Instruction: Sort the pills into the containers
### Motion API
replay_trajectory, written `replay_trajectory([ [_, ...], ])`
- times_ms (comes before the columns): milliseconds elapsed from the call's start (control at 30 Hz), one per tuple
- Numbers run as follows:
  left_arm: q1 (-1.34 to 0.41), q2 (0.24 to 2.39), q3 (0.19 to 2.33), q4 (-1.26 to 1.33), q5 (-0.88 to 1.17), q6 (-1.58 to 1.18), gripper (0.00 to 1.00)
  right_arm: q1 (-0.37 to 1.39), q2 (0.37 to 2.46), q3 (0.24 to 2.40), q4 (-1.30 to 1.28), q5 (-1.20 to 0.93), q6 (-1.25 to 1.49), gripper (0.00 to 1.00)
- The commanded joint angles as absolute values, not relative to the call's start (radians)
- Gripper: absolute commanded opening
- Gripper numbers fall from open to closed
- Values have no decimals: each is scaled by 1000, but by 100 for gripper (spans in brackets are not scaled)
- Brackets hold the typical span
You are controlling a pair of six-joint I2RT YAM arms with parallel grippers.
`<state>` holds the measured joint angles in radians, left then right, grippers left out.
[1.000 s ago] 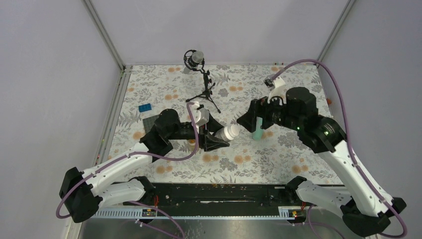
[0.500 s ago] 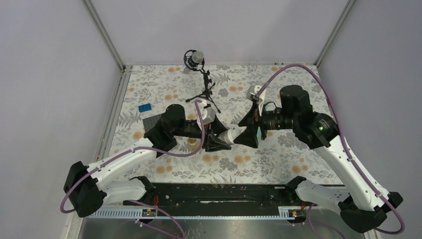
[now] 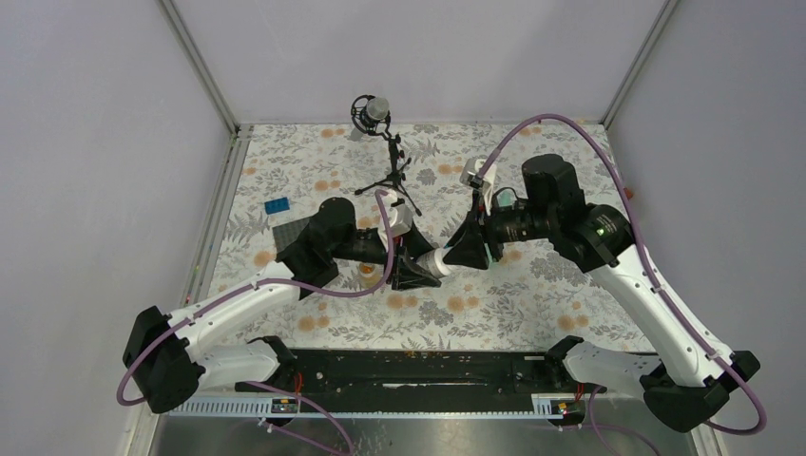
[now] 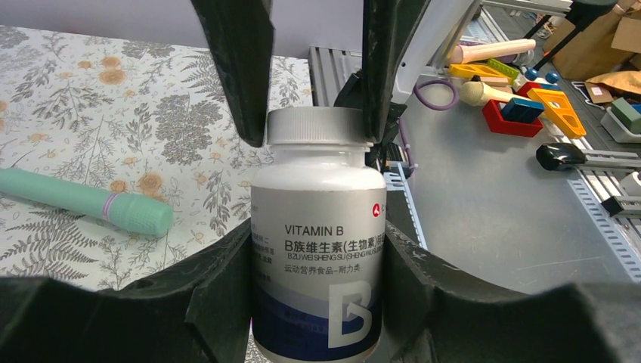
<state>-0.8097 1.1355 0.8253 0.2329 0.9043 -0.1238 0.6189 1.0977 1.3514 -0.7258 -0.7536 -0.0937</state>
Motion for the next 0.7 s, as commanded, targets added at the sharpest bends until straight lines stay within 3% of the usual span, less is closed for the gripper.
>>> replay_trajectory([
  [0, -811, 1116, 869, 319, 862, -110, 0, 616, 1110, 1321, -670, -721, 9, 45],
  [133, -811, 1087, 835, 371, 767, -119, 0, 617, 1132, 1291, -611, -632, 195, 30],
  [300, -811, 1049, 774, 435, 672, -125, 0, 617, 1148, 1248, -462, -443, 552, 2],
  [467, -810, 1047, 761, 407, 620, -114, 0, 616, 1132, 1251, -375, -339, 793, 0],
  [500, -810, 1046, 759, 403, 610, -114, 0, 615, 1125, 1266, -377, -332, 799, 4],
  [600, -809, 1045, 755, 396, 608, -118, 0, 615, 1088, 1291, -378, -325, 761, 50],
  [667, -810, 1045, 755, 394, 616, -122, 0, 613, 1066, 1303, -387, -354, 688, 72],
])
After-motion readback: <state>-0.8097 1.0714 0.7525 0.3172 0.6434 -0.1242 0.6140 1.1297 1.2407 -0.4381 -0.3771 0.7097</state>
